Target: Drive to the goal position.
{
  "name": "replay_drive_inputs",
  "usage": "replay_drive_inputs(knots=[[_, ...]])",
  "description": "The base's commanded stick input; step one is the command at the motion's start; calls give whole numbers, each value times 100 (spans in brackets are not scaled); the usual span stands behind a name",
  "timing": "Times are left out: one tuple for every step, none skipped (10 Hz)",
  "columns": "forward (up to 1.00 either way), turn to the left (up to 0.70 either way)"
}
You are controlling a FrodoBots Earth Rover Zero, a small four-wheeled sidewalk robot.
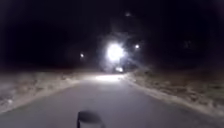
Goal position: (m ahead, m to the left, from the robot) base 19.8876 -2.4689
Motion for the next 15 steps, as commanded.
replay_drive_inputs(knots=[[100,40],[100,29],[100,14],[100,7],[100,0],[100,0],[100,0],[100,0],[100,0],[100,0],[100,0],[100,0],[100,0],[100,0],[100,0]])
